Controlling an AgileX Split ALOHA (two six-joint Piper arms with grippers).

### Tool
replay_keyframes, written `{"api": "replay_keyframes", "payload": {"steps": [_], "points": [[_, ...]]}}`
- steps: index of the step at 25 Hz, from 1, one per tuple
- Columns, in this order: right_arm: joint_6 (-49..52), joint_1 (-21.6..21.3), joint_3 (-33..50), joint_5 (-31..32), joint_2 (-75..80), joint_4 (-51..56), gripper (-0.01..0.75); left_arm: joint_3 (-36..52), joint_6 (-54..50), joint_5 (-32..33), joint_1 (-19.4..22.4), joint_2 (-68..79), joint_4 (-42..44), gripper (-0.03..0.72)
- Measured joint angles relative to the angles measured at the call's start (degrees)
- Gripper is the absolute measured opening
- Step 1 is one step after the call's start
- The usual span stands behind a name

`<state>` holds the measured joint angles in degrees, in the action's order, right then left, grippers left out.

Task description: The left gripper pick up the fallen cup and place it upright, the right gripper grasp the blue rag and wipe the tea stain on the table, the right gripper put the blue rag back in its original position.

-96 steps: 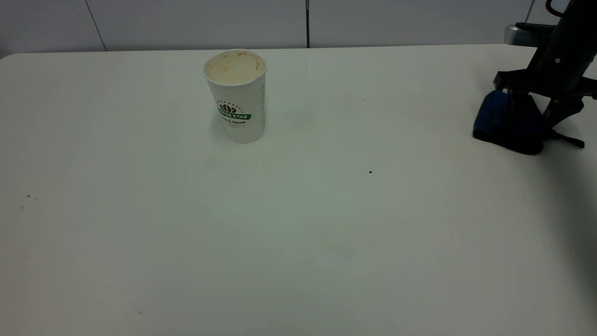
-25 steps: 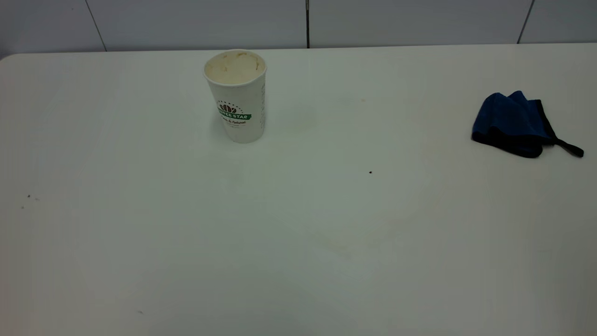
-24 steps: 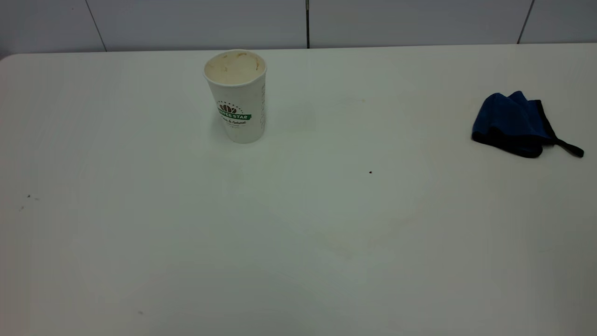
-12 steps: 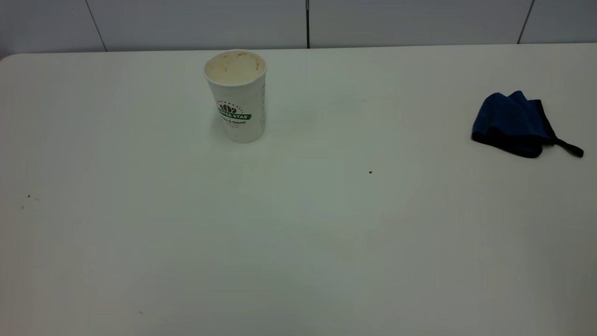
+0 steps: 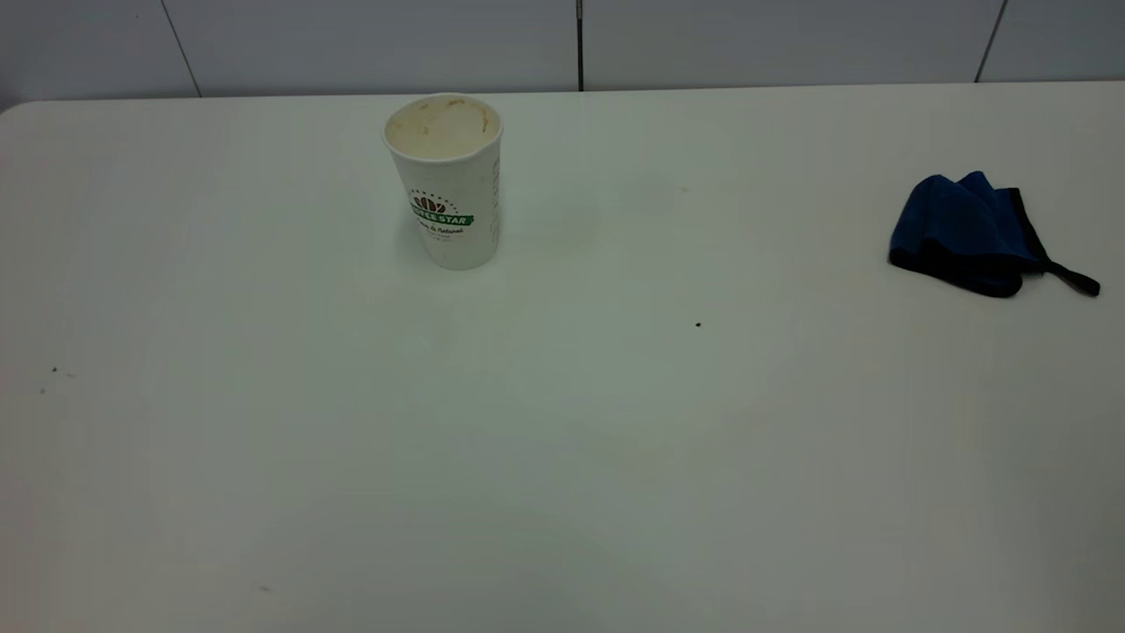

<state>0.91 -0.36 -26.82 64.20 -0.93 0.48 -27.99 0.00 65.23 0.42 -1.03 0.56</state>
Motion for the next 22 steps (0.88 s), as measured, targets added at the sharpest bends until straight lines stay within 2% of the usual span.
{"api": "replay_keyframes", "payload": {"steps": [22], "points": [[-0.4, -0.7, 0.0, 0.0, 0.0, -0.5, 0.587, 0.0, 0.0, 0.0, 0.0, 0.0, 0.0, 0.538]]}}
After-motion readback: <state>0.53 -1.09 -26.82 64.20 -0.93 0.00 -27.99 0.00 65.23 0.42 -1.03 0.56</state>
